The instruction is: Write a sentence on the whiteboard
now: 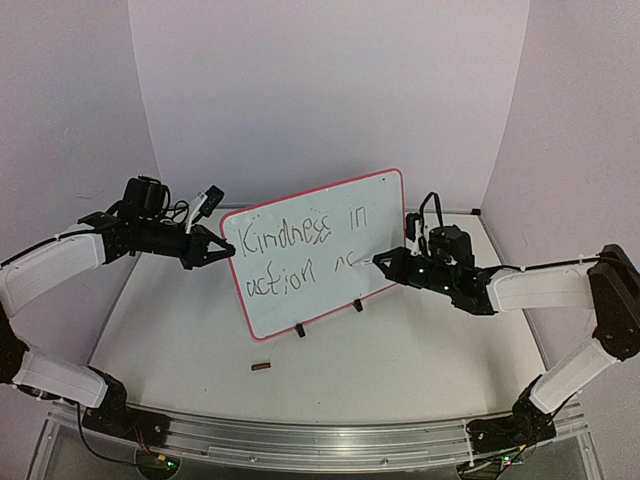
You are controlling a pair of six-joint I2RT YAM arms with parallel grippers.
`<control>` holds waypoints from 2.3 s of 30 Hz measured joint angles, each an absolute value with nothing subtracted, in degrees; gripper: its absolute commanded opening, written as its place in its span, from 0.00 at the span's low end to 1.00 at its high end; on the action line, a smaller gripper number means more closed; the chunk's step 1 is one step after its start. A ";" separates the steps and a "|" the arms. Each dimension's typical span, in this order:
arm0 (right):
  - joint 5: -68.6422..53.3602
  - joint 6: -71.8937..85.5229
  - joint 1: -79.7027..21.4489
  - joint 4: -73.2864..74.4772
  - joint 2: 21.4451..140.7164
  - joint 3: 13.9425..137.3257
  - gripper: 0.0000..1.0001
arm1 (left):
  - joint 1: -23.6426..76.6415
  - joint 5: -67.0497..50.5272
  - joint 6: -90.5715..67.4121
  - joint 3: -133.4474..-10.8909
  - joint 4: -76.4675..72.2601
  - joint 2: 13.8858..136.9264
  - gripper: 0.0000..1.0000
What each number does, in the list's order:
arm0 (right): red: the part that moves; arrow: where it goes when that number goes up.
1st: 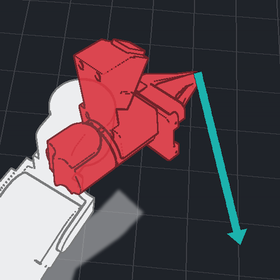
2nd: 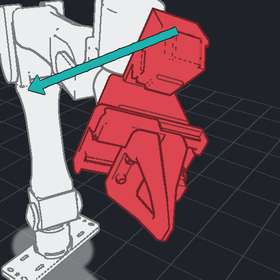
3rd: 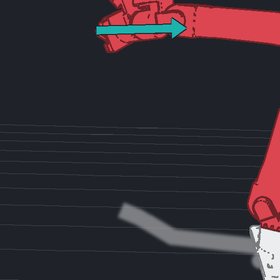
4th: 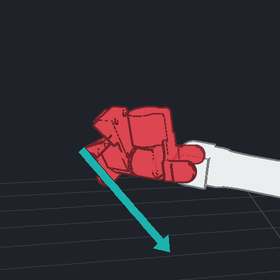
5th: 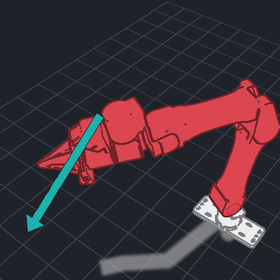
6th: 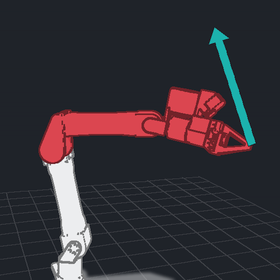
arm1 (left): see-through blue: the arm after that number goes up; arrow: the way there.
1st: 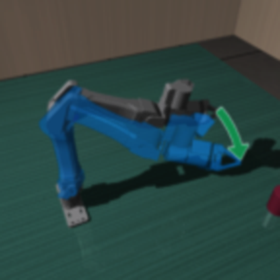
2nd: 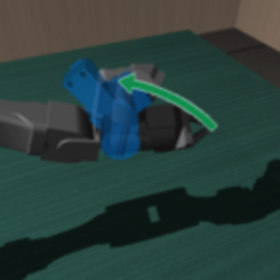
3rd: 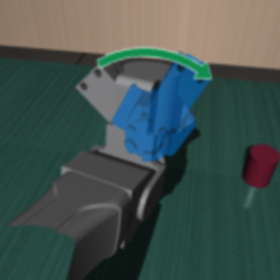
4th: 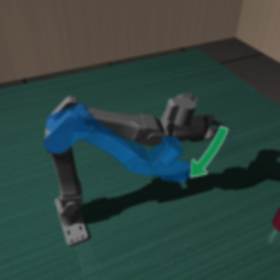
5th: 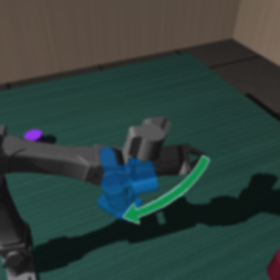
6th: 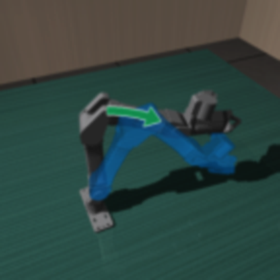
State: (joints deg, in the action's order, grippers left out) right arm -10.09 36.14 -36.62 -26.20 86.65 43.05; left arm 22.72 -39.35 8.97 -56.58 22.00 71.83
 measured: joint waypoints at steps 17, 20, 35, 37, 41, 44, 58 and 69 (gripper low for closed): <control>-9.20 33.85 -36.62 -24.32 85.67 45.59 0.00 | 22.72 -39.35 8.95 -56.64 21.96 71.96 0.00; -9.18 33.64 -36.62 -24.29 85.56 45.74 0.00 | 22.72 -39.35 8.95 -56.64 21.96 71.96 0.00; -8.14 33.63 -36.62 -24.24 79.62 45.74 0.00 | 22.72 -39.35 8.97 -56.64 21.93 72.03 0.00; -8.14 33.63 -36.62 -24.24 79.66 45.74 0.00 | 22.72 -39.35 8.97 -56.64 21.93 72.03 0.00; -8.16 33.63 -36.62 -24.18 80.49 45.74 0.00 | 22.72 -39.35 8.97 -56.64 21.93 72.03 0.00; -8.14 33.63 -36.62 -24.14 81.39 45.74 0.00 | 22.72 -39.35 8.97 -56.64 21.93 72.05 0.00; -7.00 33.69 -36.31 -23.81 83.48 45.71 0.00 | 22.72 -39.35 8.97 -56.64 21.91 72.07 0.00; -6.58 34.43 -36.28 -22.71 83.57 43.45 0.00 | 22.72 -39.37 8.97 -56.64 21.91 72.07 0.00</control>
State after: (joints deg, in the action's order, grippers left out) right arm -6.58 34.43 -36.28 -22.71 83.57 43.45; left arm 22.72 -39.37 8.97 -56.64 21.91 72.07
